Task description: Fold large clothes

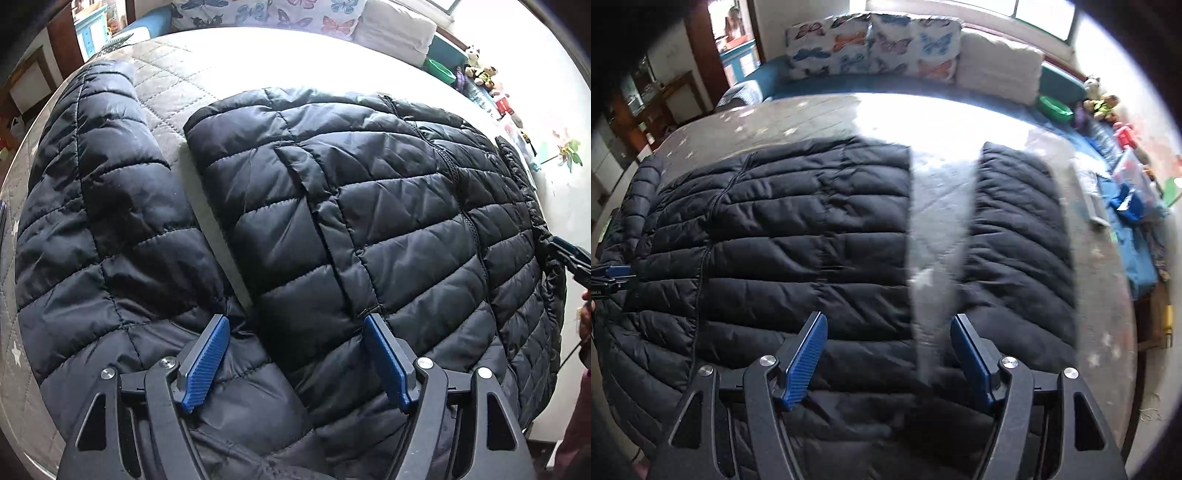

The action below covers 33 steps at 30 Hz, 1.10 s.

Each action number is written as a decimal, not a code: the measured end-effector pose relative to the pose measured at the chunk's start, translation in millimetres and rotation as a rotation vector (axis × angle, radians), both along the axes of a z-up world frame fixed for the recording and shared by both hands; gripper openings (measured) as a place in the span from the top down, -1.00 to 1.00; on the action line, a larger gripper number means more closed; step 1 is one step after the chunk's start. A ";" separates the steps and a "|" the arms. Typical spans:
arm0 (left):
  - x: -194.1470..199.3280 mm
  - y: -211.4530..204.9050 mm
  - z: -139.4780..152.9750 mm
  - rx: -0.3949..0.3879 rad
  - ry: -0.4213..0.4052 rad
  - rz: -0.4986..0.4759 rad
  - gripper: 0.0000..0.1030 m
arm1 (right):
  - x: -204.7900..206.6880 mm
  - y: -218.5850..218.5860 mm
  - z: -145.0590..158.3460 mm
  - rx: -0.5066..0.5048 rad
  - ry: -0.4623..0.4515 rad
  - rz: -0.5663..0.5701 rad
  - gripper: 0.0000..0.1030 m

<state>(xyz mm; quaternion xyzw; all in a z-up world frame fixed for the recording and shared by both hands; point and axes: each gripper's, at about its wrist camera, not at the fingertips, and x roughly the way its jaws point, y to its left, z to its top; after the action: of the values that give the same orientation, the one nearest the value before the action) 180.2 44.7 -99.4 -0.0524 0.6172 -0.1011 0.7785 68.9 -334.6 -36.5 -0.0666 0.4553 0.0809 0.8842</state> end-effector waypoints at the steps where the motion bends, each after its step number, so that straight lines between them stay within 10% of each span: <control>1: 0.4 2.4 0.2 -0.007 0.002 0.009 -0.54 | 6.7 1.0 -4.7 0.009 0.009 0.007 -0.47; 33: 27.3 25.0 5.1 -0.274 -0.007 0.106 -0.35 | 86.4 -6.0 -29.3 0.186 0.110 0.066 -0.37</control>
<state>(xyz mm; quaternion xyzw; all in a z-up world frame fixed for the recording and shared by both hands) 207.5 69.8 -94.2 -0.1902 0.5912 -0.1431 0.7706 155.3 -340.6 -65.8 0.0054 0.4913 0.1553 0.8570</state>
